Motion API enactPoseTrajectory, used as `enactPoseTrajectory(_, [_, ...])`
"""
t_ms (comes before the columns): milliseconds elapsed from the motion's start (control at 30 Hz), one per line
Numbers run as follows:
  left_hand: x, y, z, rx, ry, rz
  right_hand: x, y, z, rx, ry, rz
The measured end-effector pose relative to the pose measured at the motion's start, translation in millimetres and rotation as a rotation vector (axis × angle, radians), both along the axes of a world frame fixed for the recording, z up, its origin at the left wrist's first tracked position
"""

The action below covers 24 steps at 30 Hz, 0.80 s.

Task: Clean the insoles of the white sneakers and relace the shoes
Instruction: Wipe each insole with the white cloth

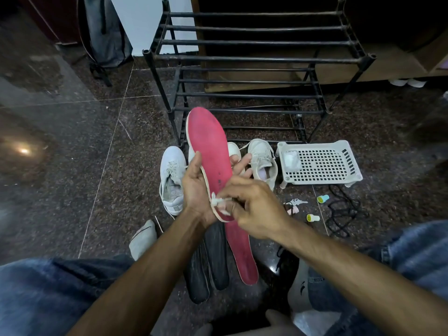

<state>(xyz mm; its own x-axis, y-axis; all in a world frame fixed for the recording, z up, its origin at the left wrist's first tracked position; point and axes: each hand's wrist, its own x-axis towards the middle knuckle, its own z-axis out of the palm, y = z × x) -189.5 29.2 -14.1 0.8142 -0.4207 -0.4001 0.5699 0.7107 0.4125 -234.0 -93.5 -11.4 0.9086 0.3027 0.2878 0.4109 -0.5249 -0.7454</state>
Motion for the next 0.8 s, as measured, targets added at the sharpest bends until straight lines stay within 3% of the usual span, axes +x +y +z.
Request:
enactPoseTrajectory(133, [10.7, 9.2, 6.7, -0.091, -0.045, 0.091, -15.2, 0.1, -8.5, -0.131, 0.006, 0.306])
enactPoseTrajectory(233, [15.4, 13.9, 5.3, -0.086, -0.076, 0.095, -7.6, -13.2, -6.9, -0.012, 0.162, 0.334])
enactPoseTrajectory(433, [13.3, 16.1, -24.8, 0.053, 0.02, 0.095, 19.9, -41.9, -8.1, 0.36, 0.475, -0.002])
enactPoseTrajectory(500, [13.6, 15.5, -37.7, 0.146, 0.071, 0.068, 22.3, -36.7, -21.0, 0.351, 0.558, -0.107])
enactPoseTrajectory(667, [6.4, 18.5, -92.5, 0.584, 0.17, -0.016, 27.9, -42.2, -51.9, 0.153, 0.716, -0.368])
enactPoseTrajectory(800, [-23.7, 4.3, -132.0, 0.768, 0.239, -0.193, 30.0, -53.7, -53.7, 0.207, 0.773, -0.513])
